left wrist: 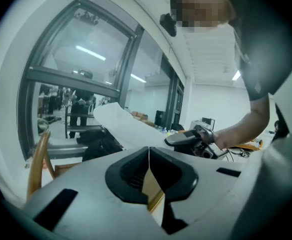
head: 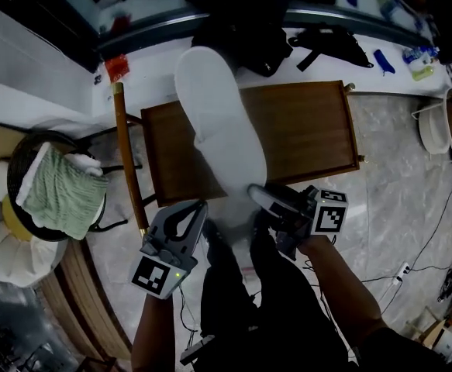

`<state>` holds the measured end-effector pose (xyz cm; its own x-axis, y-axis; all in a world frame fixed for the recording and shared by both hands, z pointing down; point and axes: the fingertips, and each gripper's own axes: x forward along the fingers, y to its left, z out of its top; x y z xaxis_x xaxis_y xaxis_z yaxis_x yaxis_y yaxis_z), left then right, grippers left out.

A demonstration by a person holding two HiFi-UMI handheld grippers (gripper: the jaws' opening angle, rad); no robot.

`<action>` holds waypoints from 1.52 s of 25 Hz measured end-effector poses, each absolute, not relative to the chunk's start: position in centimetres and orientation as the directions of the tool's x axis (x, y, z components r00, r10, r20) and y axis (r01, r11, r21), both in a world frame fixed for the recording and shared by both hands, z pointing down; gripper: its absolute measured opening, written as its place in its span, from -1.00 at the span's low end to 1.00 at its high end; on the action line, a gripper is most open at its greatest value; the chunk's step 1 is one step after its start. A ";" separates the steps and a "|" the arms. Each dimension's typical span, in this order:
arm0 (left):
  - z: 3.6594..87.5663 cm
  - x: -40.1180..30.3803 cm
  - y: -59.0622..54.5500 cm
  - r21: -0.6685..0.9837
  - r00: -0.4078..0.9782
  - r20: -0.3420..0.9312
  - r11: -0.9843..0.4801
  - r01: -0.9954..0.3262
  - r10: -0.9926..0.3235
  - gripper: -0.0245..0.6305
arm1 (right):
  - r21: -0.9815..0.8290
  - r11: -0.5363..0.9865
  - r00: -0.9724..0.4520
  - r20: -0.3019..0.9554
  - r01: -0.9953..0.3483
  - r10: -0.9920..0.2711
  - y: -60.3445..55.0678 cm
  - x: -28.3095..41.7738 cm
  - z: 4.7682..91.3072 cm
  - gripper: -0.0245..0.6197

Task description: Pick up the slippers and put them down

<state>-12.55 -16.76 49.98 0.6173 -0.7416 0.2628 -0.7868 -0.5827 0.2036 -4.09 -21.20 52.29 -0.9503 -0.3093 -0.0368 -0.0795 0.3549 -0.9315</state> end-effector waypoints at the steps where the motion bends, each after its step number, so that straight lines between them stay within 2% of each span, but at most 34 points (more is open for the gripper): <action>1: 48.5 -12.6 -17.2 0.192 0.618 0.249 -0.587 -0.786 -0.746 -0.89 | -0.924 0.375 -0.949 -0.050 -0.074 -0.312 -21.6 -4.1 50.8 -0.69; 12: 32.1 -13.5 -18.1 0.056 0.618 0.126 -0.617 -0.785 -0.776 -0.89 | -0.808 0.589 -0.939 -0.211 0.011 -0.272 -22.8 -3.8 33.7 -0.70; 23: 19.8 -12.9 -13.2 -0.093 0.645 0.088 -0.651 -0.754 -0.759 -0.89 | -0.644 0.762 -0.915 -0.348 0.073 -0.206 -17.8 -3.0 21.0 -0.70; 30: 15.6 -12.9 -10.2 -0.178 0.654 0.061 -0.653 -0.736 -0.754 -0.89 | -0.549 0.830 -0.907 -0.393 0.102 -0.148 -14.5 -2.9 16.5 -0.71; 38: 16.0 -13.5 -9.8 -0.176 0.655 0.067 -0.655 -0.735 -0.752 -0.89 | -0.530 0.840 -0.897 -0.419 0.114 -0.143 -13.4 -2.6 15.5 -0.71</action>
<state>-13.47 -9.76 16.05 0.6552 -0.7524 0.0674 -0.7345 -0.6554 -0.1756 -2.57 -13.38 15.55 -0.8965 -0.1432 -0.4192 0.1138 0.8401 -0.5304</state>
